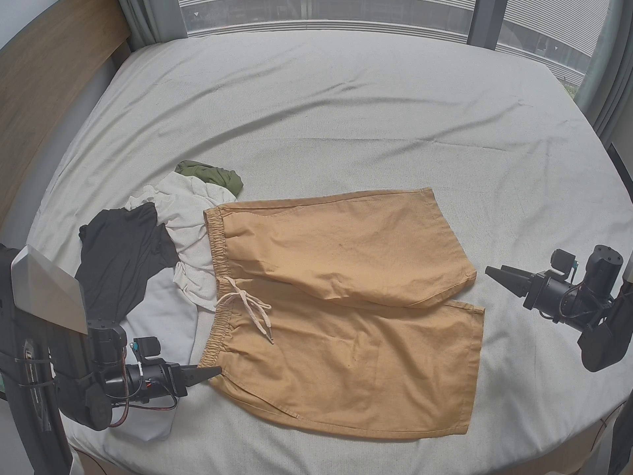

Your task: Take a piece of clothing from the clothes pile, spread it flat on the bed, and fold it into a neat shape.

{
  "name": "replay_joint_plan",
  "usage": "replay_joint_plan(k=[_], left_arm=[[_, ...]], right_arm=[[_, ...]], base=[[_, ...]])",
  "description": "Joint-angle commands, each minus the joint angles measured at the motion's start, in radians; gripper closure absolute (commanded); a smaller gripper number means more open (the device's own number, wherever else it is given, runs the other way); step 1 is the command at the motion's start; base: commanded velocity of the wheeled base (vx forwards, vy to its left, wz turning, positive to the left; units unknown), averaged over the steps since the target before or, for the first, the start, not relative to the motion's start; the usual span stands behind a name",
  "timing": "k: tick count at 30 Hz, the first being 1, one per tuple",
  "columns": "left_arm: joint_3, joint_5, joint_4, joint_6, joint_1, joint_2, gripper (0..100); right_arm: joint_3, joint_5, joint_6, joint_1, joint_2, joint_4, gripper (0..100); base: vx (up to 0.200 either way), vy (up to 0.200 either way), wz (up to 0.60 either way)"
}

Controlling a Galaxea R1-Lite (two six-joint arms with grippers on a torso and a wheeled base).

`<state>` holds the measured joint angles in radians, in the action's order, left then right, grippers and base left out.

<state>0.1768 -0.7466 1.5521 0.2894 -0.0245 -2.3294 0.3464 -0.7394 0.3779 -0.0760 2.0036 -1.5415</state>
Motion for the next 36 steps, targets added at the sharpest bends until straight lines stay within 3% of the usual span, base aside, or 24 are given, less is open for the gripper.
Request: replay_joint_plan(k=[1, 8, 17, 24, 26, 31, 36], left_arm=[[0.001, 0.0, 0.002, -0.001, 0.0, -0.002, 100], [0.001, 0.0, 0.002, -0.004, 0.0, 0.007, 100], [0.007, -0.002, 0.002, -0.004, -0.002, 0.005, 100], [0.01, -0.002, 0.002, -0.004, -0.002, 0.001, 100], [0.012, -0.002, 0.002, -0.003, -0.002, -0.001, 100], [0.01, -0.002, 0.002, -0.003, -0.002, -0.001, 100], [0.01, -0.002, 0.002, -0.003, -0.002, -0.001, 100]], right_arm=[[-0.009, 0.0, -0.001, -0.001, 0.001, 0.001, 0], [-0.124, -0.012, -0.019, 0.004, 0.015, 0.001, 0], [-0.273, -0.014, -0.192, 0.01, 0.115, 0.001, 0], [-0.346, -0.015, -0.208, 0.028, 0.132, 0.011, 0], [-0.346, -0.015, -0.234, 0.03, 0.158, 0.061, 0], [-0.346, -0.015, -0.412, 0.027, 0.175, 0.254, 0], [-0.346, -0.015, -0.432, 0.041, 0.15, 0.348, 0]], base=[[0.0, 0.0, 0.0], [0.0, 0.0, 0.0], [0.0, 0.0, 0.0], [0.0, 0.0, 0.0], [0.0, 0.0, 0.0], [0.0, 0.0, 0.0], [0.0, 0.0, 0.0]])
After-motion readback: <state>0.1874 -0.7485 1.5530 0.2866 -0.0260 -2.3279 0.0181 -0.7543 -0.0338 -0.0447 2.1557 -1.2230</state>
